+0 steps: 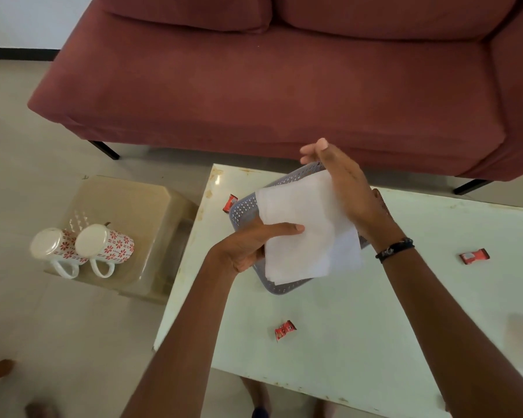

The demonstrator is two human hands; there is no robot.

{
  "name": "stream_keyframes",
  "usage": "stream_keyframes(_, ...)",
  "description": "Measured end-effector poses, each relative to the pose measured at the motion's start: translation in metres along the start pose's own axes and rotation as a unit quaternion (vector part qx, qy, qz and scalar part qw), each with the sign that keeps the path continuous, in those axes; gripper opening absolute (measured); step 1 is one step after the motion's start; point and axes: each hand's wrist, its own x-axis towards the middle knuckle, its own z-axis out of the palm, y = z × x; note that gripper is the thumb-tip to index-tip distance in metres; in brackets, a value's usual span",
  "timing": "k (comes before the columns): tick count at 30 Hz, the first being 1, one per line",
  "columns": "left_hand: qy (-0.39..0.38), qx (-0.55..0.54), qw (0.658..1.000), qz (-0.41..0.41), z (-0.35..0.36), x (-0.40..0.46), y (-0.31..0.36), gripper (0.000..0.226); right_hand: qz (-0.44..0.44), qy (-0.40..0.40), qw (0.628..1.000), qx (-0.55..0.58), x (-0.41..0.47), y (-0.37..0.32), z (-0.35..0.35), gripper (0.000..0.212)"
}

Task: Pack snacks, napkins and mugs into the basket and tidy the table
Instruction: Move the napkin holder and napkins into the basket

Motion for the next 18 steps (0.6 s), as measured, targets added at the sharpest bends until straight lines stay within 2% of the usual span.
stream_keyframes(3,0.034,-0.032,0.999,0.008,-0.006,-0.001,0.002,0.043,0.112,-0.045,0.983,0.142,-0.009,0.013,-0.015,0.053)
stream_keyframes(5,0.043,-0.045,0.998,0.007,-0.011,-0.001,0.006,0.054,0.166,-0.091,0.957,0.218,-0.021,0.027,-0.021,0.039)
stream_keyframes(6,0.044,-0.041,0.998,0.008,-0.014,-0.001,0.009,0.053,0.179,-0.123,0.952,0.215,-0.026,0.033,-0.02,0.03)
stream_keyframes(8,0.044,-0.014,0.999,0.007,-0.018,0.0,0.013,0.052,0.191,-0.172,0.953,0.162,-0.029,0.041,-0.015,0.03)
stream_keyframes(10,0.048,0.016,0.999,0.002,-0.021,0.002,0.015,0.055,0.181,-0.155,0.962,0.136,-0.026,0.047,-0.014,0.03)
stream_keyframes(13,0.056,0.052,0.997,-0.004,-0.026,0.003,0.014,0.056,0.161,-0.136,0.964,0.164,-0.019,0.052,-0.013,0.022)
stream_keyframes(18,0.057,0.061,0.996,-0.007,-0.035,0.004,0.012,0.05,0.132,-0.149,0.969,0.148,-0.019,0.06,-0.012,0.03)
